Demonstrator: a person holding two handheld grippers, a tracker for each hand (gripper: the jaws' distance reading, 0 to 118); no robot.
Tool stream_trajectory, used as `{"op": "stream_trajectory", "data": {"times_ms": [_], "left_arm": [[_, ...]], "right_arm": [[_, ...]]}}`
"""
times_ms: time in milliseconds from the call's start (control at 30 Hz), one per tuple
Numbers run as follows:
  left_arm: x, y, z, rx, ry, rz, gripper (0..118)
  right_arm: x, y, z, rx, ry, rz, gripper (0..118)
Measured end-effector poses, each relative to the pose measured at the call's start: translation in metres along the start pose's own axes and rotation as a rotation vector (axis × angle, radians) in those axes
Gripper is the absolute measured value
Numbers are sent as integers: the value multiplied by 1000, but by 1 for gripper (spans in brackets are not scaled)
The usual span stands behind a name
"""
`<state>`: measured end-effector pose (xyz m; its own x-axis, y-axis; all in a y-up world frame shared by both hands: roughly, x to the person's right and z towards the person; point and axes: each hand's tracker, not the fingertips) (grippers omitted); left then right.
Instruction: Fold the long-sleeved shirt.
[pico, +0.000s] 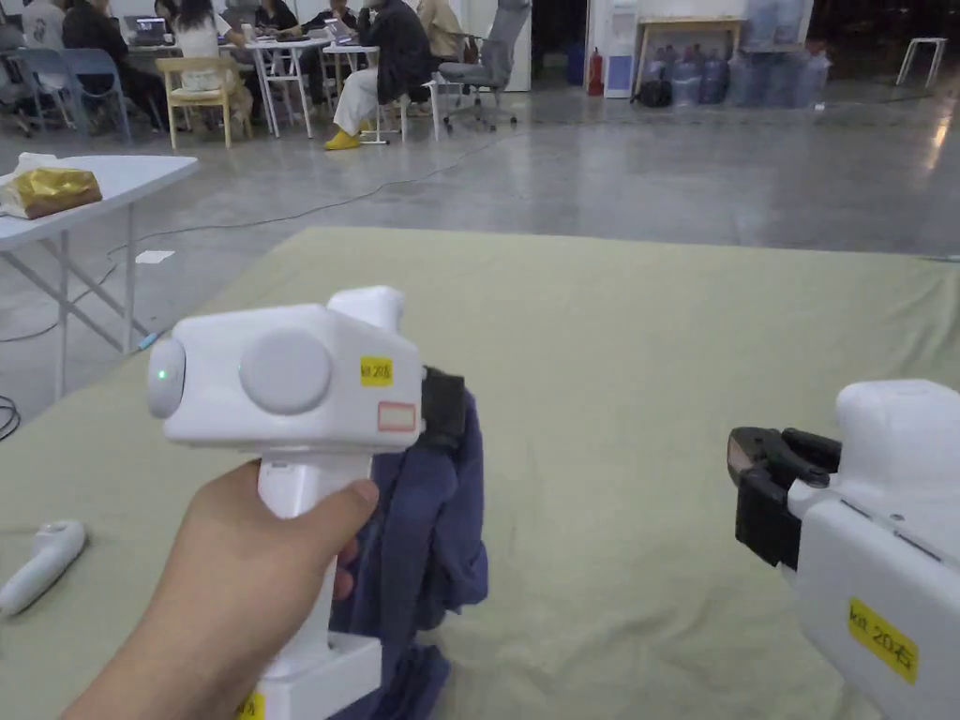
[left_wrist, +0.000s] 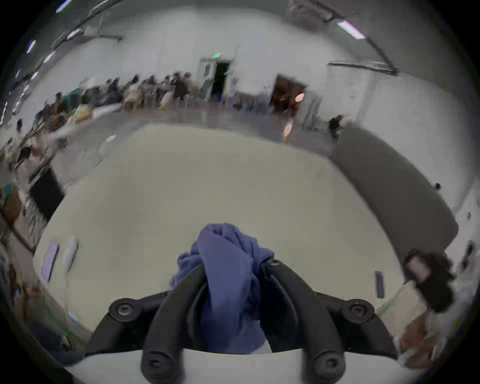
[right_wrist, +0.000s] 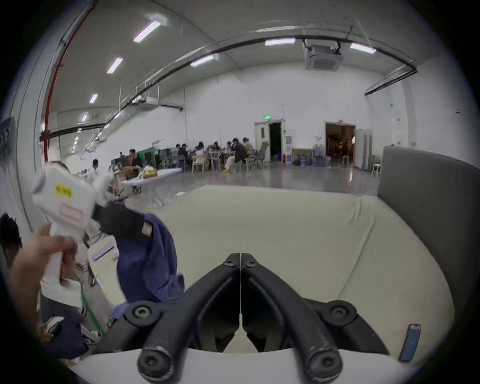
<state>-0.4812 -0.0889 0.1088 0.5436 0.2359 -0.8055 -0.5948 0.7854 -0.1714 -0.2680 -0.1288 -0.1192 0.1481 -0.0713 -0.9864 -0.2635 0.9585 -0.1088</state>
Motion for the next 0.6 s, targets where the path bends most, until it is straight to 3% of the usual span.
{"op": "stream_trajectory", "data": {"times_ms": [100,233,333,433,500,600], "left_arm": [[58,40,16,63,-147,-48,16],[128,70,22,152,-154,-137,16],[172,69,6,119,-270,-132,16],[218,44,-30,60,-299,-180,16],[241,15,-65,-16,-309,-195,16],[266,-48,-129,-206,-300,-186,16]], "right_arm": [[24,19,22,37,-30,-22,0],[53,39,53,92,-110,-3,0],[78,44,72,99,-164,-15,0],[109,45,79,-31,-143,-107,0],[129,34,87,8,-134,-187,0],[141,17,99,-4,-264,-137,0]]}}
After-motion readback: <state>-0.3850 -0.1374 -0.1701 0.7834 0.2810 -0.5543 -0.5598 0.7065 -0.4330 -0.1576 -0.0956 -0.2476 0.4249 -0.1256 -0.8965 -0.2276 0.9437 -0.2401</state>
